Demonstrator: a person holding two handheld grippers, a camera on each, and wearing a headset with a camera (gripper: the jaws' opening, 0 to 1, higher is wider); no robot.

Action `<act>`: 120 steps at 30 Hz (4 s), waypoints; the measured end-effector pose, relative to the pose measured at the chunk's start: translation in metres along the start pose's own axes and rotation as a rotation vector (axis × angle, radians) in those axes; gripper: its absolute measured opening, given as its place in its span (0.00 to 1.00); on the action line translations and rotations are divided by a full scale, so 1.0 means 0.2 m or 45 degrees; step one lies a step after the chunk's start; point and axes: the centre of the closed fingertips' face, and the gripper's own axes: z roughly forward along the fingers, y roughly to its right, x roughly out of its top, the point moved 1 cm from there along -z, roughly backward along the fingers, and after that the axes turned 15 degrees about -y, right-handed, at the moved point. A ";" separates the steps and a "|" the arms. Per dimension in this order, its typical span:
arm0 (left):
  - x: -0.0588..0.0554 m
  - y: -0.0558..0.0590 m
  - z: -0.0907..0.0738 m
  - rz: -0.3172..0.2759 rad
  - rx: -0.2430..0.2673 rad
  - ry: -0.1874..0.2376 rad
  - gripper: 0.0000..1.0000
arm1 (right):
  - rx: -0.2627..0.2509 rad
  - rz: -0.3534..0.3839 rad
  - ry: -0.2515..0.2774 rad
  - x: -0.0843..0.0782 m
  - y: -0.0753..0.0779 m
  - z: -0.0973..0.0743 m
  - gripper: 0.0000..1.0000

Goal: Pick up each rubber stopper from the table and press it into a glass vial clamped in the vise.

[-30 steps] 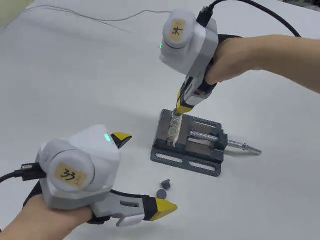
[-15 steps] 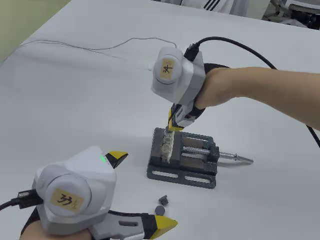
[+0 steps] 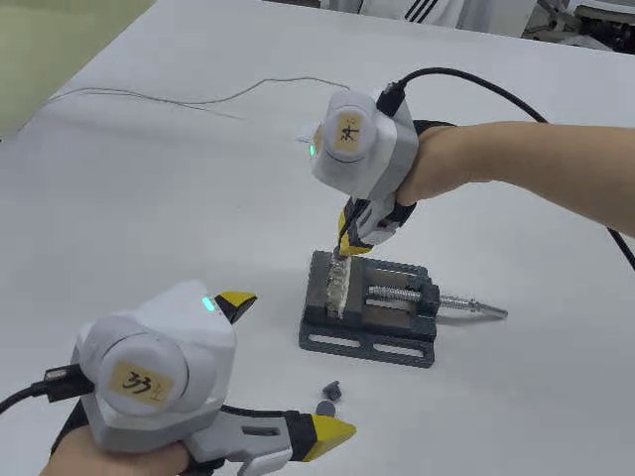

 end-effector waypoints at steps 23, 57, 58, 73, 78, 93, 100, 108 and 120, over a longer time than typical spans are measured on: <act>0.01 -0.02 -0.04 -0.003 0.033 -0.002 0.94 | -0.031 0.074 0.144 -0.08 -0.02 -0.07 0.43; -0.05 -0.01 -0.05 0.013 0.080 -0.051 0.93 | 0.039 0.036 0.354 -0.05 -0.48 -0.09 0.37; -0.05 -0.01 -0.05 0.015 0.080 -0.053 0.93 | 0.043 0.026 0.352 -0.06 -0.48 -0.09 0.37; -0.05 -0.03 -0.01 0.050 0.094 -0.070 0.93 | 0.125 -0.176 0.313 0.00 -0.58 -0.04 0.30; -0.04 -0.04 -0.02 0.030 0.100 -0.056 0.93 | 0.156 -0.245 0.289 0.03 -0.64 0.01 0.28; -0.05 -0.05 -0.02 -0.004 0.111 -0.043 0.93 | 0.144 -0.335 0.191 0.06 -0.66 0.14 0.17; -0.04 -0.05 -0.01 -0.009 0.108 -0.041 0.93 | 0.157 -0.272 0.141 0.05 -0.65 0.18 0.13; -0.03 -0.05 -0.01 -0.017 0.103 -0.035 0.93 | 0.161 -0.248 0.125 0.05 -0.65 0.20 0.11; -0.03 -0.05 -0.01 -0.016 0.101 -0.039 0.93 | 0.148 -0.273 0.127 0.06 -0.64 0.17 0.10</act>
